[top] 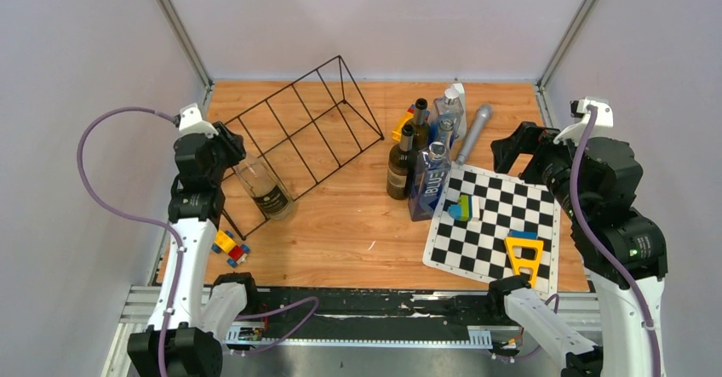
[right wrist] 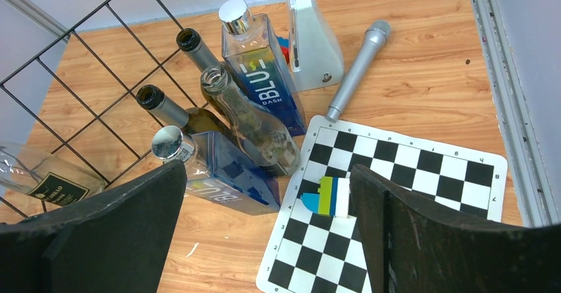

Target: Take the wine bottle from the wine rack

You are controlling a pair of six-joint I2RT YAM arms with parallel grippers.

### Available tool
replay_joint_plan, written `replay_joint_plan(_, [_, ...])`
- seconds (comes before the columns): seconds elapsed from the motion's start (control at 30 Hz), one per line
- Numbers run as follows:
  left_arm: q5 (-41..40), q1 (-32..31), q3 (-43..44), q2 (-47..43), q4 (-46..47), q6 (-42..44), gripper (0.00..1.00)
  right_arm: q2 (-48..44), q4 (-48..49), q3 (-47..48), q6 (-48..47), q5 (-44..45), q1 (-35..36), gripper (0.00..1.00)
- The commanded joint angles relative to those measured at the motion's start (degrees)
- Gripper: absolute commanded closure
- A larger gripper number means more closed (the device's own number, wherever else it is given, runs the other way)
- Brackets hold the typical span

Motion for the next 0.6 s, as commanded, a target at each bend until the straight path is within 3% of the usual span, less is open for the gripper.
replay_joint_plan(0.0, [8.99, 0.27, 0.18, -3.90, 8.08, -1.73, 1.00, -0.79, 2.16, 0.44, -1.45, -0.54, -0.29, 0.05])
replay_joint_plan(0.27, [16.84, -1.40, -0.41, -5.48, 10.39, -1.67, 1.00, -1.15, 2.42, -0.25, -1.45, -1.09, -0.29, 0.05])
replay_joint_plan(0.57, [17.85, -5.15, 1.31, -7.02, 8.89, 0.08, 1.00, -1.41, 2.80, -0.89, -1.02, -1.53, -0.31, 0.05])
